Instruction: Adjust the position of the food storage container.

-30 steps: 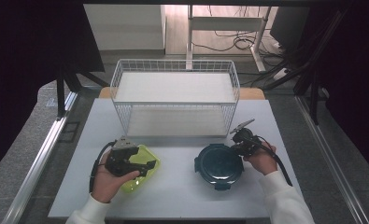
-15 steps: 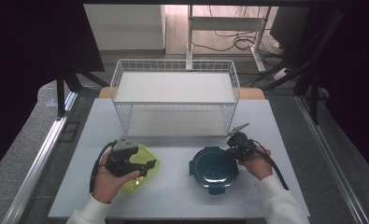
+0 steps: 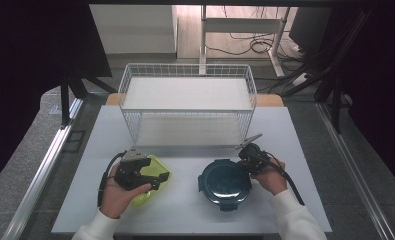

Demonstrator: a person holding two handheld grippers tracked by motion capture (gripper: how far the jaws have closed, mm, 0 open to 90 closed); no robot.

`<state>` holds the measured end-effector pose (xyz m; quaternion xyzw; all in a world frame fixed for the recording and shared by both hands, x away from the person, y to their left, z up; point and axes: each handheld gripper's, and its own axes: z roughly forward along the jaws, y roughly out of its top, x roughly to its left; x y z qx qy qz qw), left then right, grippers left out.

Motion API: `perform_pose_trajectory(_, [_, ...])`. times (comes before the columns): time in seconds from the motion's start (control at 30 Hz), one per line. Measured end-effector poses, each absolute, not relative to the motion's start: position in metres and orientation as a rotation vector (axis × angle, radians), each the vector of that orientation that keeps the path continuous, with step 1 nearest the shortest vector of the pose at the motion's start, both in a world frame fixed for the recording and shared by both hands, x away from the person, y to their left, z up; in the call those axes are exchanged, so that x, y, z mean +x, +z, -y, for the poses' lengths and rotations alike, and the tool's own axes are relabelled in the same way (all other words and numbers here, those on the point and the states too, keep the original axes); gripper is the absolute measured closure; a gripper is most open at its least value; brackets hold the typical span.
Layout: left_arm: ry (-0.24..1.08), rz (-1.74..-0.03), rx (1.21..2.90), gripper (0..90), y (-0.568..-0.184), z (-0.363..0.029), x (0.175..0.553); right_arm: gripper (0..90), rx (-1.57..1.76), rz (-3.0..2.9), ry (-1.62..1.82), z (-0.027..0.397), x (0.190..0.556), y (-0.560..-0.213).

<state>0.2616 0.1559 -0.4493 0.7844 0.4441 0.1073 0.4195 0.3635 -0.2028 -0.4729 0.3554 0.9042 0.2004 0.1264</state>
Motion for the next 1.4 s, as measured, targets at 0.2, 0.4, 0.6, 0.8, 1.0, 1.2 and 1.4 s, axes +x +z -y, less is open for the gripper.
perform_pose_trajectory(0.2, [0.262,-1.111,1.971,16.7,-0.45,-0.154,0.262,89.2,1.022,-2.653,0.603,0.196,0.363,-0.474])
perform_pose_trajectory(0.4, [0.254,-1.107,1.977,16.6,-0.451,-0.152,0.262,89.1,0.996,-2.67,0.606,0.187,0.359,-0.474])
perform_pose_trajectory(0.6, [0.252,-1.108,1.979,16.7,-0.452,-0.153,0.262,89.2,0.974,-2.682,0.626,0.178,0.355,-0.475])
perform_pose_trajectory(0.8, [0.251,-1.111,1.982,16.7,-0.452,-0.154,0.263,89.1,0.95,-2.696,0.631,0.172,0.349,-0.476])
perform_pose_trajectory(1.0, [0.252,-1.113,1.984,16.8,-0.453,-0.153,0.263,89.1,0.948,-2.699,0.662,0.168,0.343,-0.478])
perform_pose_trajectory(1.2, [0.261,-1.112,1.981,16.9,-0.453,-0.152,0.262,89.0,0.938,-2.704,0.68,0.168,0.34,-0.479])
perform_pose_trajectory(1.4, [0.28,-1.106,1.987,17.1,-0.451,-0.151,0.259,86.8,0.945,-2.635,0.764,0.178,0.34,-0.476])
